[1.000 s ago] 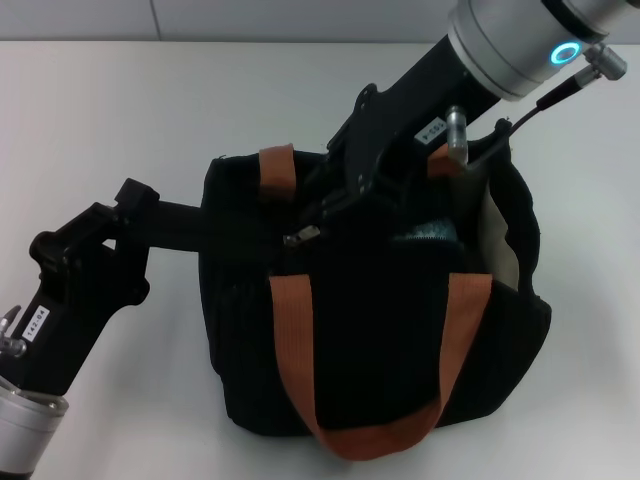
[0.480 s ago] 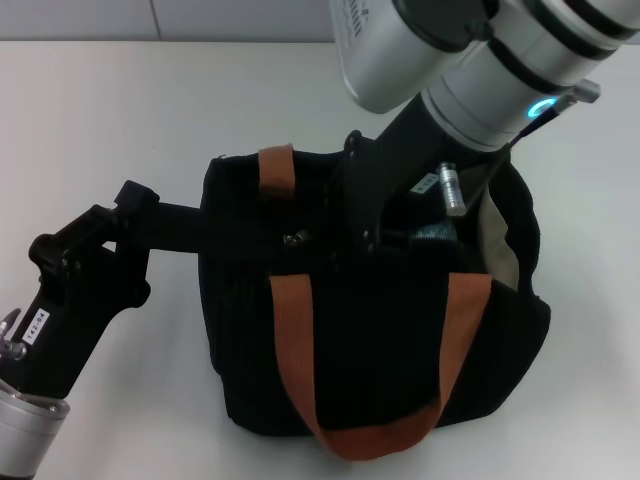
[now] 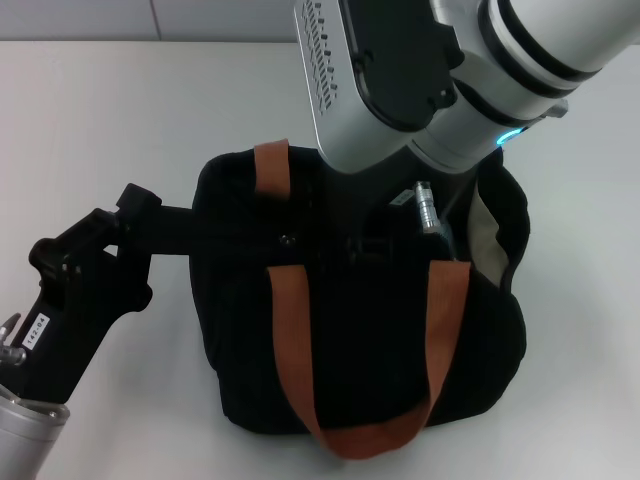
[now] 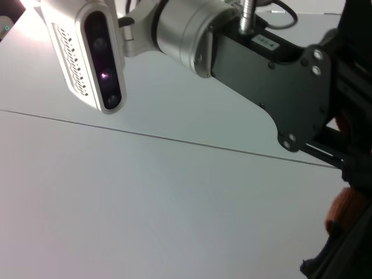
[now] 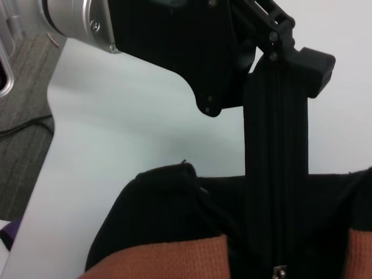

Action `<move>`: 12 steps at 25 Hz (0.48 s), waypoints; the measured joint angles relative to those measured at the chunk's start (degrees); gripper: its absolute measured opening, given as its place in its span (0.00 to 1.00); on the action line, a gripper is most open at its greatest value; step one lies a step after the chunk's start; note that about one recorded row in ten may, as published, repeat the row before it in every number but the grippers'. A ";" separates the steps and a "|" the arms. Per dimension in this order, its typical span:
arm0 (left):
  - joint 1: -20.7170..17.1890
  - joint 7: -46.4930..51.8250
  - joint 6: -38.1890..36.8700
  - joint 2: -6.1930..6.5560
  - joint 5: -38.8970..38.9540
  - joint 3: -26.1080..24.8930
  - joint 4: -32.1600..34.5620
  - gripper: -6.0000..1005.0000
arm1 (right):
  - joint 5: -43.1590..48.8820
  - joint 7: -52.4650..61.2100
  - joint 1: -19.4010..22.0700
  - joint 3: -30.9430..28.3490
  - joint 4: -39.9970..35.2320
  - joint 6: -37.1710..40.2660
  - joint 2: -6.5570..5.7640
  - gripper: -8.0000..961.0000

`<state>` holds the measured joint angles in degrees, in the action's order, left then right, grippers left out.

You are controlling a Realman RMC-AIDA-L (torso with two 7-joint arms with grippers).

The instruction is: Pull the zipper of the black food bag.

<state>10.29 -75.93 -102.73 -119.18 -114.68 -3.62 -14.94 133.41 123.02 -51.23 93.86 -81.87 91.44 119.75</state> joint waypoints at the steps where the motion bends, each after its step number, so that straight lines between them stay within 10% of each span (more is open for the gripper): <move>1: 0.02 0.00 -0.05 0.00 0.00 0.01 0.00 0.02 | 0.01 -0.16 0.28 0.14 -0.54 -0.27 0.00 0.35; 12: 0.02 0.00 -0.22 0.01 -0.02 0.20 0.00 0.02 | -0.83 -0.58 4.15 -3.71 -3.67 1.24 -0.20 0.14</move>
<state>10.31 -75.93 -102.95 -119.17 -114.70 -3.42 -14.94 132.57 122.45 -47.07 90.16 -85.54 92.69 119.55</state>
